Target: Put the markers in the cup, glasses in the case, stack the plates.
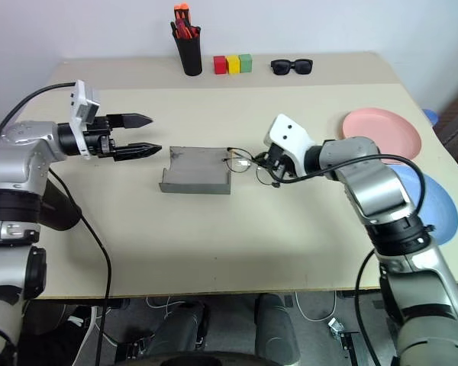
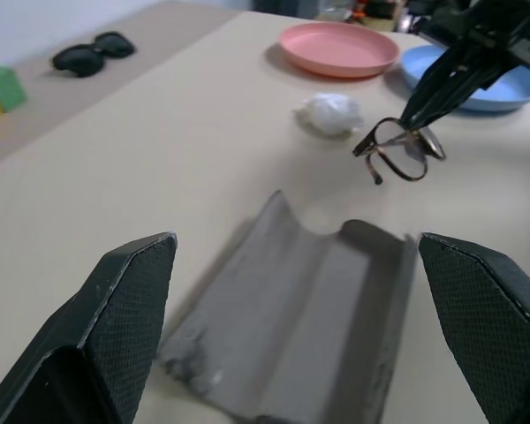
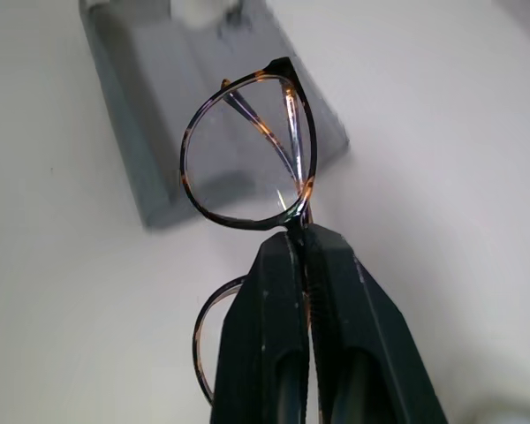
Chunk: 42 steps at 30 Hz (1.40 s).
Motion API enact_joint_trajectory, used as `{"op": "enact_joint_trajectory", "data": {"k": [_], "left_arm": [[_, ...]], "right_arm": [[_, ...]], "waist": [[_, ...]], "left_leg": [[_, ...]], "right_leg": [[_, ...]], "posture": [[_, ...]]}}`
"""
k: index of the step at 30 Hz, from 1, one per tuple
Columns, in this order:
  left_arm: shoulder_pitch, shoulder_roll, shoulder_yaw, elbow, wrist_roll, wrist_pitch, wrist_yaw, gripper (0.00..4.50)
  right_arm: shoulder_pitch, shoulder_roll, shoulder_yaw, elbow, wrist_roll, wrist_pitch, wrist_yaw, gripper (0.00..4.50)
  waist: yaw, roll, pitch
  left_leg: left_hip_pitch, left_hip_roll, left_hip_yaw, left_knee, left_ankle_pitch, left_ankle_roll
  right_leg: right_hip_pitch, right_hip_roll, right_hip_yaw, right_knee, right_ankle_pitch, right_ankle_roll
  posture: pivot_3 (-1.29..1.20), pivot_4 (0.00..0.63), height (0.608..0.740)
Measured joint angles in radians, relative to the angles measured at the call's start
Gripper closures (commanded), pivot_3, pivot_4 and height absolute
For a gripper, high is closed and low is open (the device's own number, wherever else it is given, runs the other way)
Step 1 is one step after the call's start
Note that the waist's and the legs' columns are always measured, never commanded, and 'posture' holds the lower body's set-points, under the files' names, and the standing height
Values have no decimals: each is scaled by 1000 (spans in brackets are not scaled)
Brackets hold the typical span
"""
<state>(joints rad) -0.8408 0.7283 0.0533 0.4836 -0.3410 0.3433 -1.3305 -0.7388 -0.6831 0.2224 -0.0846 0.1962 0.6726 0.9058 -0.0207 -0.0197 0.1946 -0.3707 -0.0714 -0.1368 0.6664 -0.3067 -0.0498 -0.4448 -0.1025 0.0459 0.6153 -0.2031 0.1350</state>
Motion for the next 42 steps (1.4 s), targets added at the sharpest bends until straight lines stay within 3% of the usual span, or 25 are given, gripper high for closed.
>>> {"op": "enact_joint_trajectory", "data": {"k": [10, 23, 31, 42], "left_arm": [[27, 34, -6, 15, 14, -22, -44, 0], [55, 35, -5, 24, 25, -93, -41, 0], [52, 35, 0, 25, 24, -95, -42, 0], [47, 35, 0, 36, 25, -98, -34, 0]], "right_arm": [[-134, 241, 53, 142, -48, -87, -67, 4472], [-174, 423, 54, 238, -54, -112, -124, 4472], [-162, 469, 58, 306, -68, -167, -145, 4472], [-86, 423, 131, 329, -152, -216, -103, 4472]], "waist": [[-8, 0, 0], [-28, 0, 0], [-28, 0, 0], [-37, 0, 0]], "left_leg": [[-2, 0, 0, 0, 4, -6], [-3, 0, -1, 0, 4, -7], [-3, 0, -1, 0, 4, -8], [-3, 0, -1, 0, 4, -8]], "right_leg": [[-2, 0, 0, 1, 0, 0], [-5, 0, 0, 4, 0, 0], [-6, 0, 0, 5, 0, 0], [-6, 0, 0, 6, 0, 0]], "posture": [[0, 150, 740], [0, 150, 740], [0, 150, 740], [0, 150, 740]]}}
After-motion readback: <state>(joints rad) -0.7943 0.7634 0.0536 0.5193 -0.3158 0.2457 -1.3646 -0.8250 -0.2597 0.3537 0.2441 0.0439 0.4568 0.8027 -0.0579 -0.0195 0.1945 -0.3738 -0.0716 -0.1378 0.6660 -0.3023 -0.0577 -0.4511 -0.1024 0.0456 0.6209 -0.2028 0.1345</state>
